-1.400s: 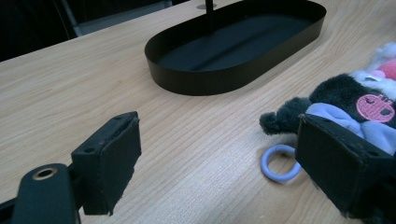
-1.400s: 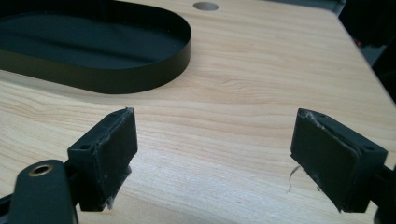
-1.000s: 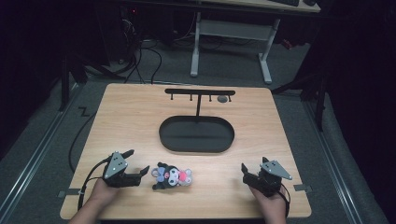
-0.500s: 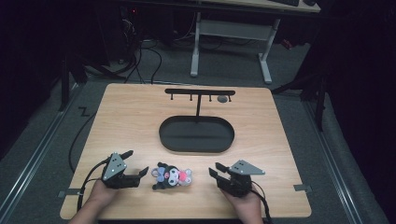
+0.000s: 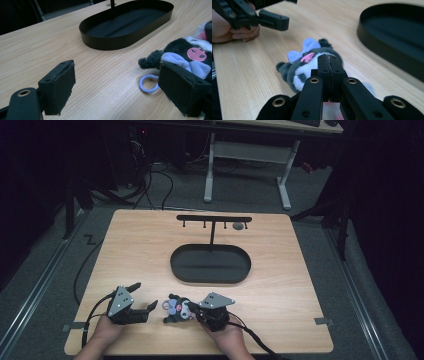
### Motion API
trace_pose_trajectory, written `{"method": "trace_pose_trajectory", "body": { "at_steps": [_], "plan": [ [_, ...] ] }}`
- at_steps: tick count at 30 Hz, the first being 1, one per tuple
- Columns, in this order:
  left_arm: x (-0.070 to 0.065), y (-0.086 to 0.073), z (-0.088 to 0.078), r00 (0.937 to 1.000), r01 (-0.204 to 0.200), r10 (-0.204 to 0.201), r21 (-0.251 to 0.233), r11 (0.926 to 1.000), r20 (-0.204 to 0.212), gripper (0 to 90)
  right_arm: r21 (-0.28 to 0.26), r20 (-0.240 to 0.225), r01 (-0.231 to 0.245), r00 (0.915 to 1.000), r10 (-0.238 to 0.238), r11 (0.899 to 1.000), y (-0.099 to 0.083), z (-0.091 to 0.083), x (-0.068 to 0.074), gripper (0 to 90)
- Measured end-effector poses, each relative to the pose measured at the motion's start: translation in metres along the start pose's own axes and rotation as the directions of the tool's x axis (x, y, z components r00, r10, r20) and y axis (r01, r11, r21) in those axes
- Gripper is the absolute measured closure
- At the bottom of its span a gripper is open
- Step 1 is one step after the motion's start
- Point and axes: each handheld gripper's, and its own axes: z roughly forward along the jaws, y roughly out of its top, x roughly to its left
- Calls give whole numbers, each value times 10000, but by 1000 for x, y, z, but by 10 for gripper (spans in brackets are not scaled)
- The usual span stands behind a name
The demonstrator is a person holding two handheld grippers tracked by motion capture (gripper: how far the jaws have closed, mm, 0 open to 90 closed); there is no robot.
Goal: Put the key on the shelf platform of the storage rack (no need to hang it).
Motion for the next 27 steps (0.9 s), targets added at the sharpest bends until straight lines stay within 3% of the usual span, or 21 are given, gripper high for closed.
{"method": "trace_pose_trajectory", "body": {
  "at_steps": [2,3,7,12,15,16,18,19,21,27],
  "plan": [
    [0,0,0,10000,-4,4,3,10000,13,154,76,112,190,9998,-191,9998,-2,2,1,900],
    [0,0,0,10000,-4,4,6,10000,22,154,259,390,308,9987,-318,9992,-2,-1,2,900],
    [0,0,1,10000,13,-13,30,10000,24,154,330,800,309,9962,-334,9990,-4,-8,-4,900],
    [1,1,2,10000,37,-37,43,10000,62,154,369,1300,-175,9914,125,9992,-13,-27,-22,900],
    [2,2,5,9999,108,-109,104,9999,97,154,328,1926,-571,9800,498,9978,-25,-50,-36,900],
    [2,2,5,9999,108,-109,104,9999,97,154,328,1926,-571,9800,498,9978,-25,-50,-36,900],
    [2,2,6,9999,126,-128,127,9998,109,154,295,2302,-856,9701,766,9959,-33,-64,-45,900],
    [2,3,7,9999,128,-130,145,9998,114,154,275,2597,-1123,9603,1014,9933,-38,-75,-51,900],
    [2,3,8,9998,135,-137,146,9998,116,154,259,2688,-1224,9568,1110,9921,-41,-80,-54,900],
    [3,3,8,9997,210,-212,121,9997,124,154,-185,3560,-2032,9136,1964,9790,-62,-115,-77,900]
  ]
}}
